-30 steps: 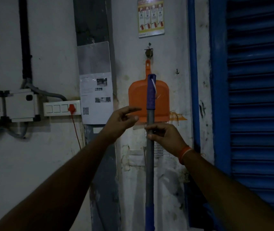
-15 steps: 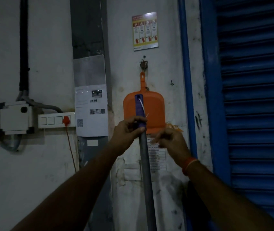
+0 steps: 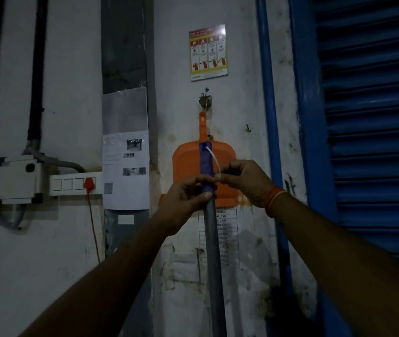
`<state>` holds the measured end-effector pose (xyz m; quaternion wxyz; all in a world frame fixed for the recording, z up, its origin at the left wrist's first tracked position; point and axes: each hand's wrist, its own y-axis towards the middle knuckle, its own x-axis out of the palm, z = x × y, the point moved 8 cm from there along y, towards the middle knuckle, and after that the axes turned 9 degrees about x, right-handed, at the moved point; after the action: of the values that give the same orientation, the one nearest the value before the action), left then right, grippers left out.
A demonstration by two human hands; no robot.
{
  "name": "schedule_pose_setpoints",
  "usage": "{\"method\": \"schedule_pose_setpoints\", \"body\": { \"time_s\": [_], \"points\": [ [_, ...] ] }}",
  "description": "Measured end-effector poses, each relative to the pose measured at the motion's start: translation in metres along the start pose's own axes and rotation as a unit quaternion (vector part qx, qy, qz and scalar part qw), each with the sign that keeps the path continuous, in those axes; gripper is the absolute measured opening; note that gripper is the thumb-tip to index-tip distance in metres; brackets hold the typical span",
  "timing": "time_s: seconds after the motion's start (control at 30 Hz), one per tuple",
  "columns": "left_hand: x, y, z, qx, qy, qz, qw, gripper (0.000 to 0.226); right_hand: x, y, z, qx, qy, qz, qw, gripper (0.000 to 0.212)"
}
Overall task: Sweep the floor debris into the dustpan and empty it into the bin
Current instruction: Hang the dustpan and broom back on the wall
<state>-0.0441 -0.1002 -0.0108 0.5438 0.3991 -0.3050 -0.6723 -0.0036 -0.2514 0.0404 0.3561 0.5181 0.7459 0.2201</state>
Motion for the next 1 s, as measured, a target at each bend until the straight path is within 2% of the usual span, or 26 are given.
{"method": "schedule_pose_setpoints", "body": {
  "time_s": [0.07,0.13,0.23,0.37,0.5,0.67,0.9,1.0],
  "points": [
    [-0.003,0.005,-0.002,0.000,0.011,0.004,1.000,0.031,-0.009,0.010,-0.007,-0.036,-0.057,0.045,0.997,0.014],
    [-0.008,0.010,-0.009,-0.009,0.027,0.002,1.000,0.031,-0.022,0.026,-0.014,-0.054,-0.061,0.084,0.993,0.015],
    [-0.017,0.019,-0.028,-0.026,0.085,-0.009,0.996,0.032,-0.036,0.062,-0.023,-0.061,-0.026,0.108,0.992,0.012],
    [-0.017,0.029,-0.054,-0.036,0.134,-0.041,0.989,0.032,-0.038,0.113,-0.030,-0.078,-0.097,0.149,0.981,0.008],
    [-0.019,0.052,-0.074,0.006,0.167,-0.060,0.984,0.035,-0.042,0.160,-0.023,-0.078,-0.197,0.181,0.960,0.006],
    [-0.041,0.105,-0.079,0.052,0.159,-0.054,0.984,0.037,-0.061,0.212,-0.037,-0.080,-0.238,0.226,0.941,0.009],
    [-0.071,0.164,-0.064,0.122,0.105,0.045,0.986,0.033,-0.061,0.271,-0.083,-0.129,-0.263,0.271,0.917,0.007],
    [-0.082,0.181,-0.055,0.141,0.128,0.082,0.978,0.032,-0.059,0.296,-0.096,-0.143,-0.280,0.280,0.907,0.012]
  ]
}}
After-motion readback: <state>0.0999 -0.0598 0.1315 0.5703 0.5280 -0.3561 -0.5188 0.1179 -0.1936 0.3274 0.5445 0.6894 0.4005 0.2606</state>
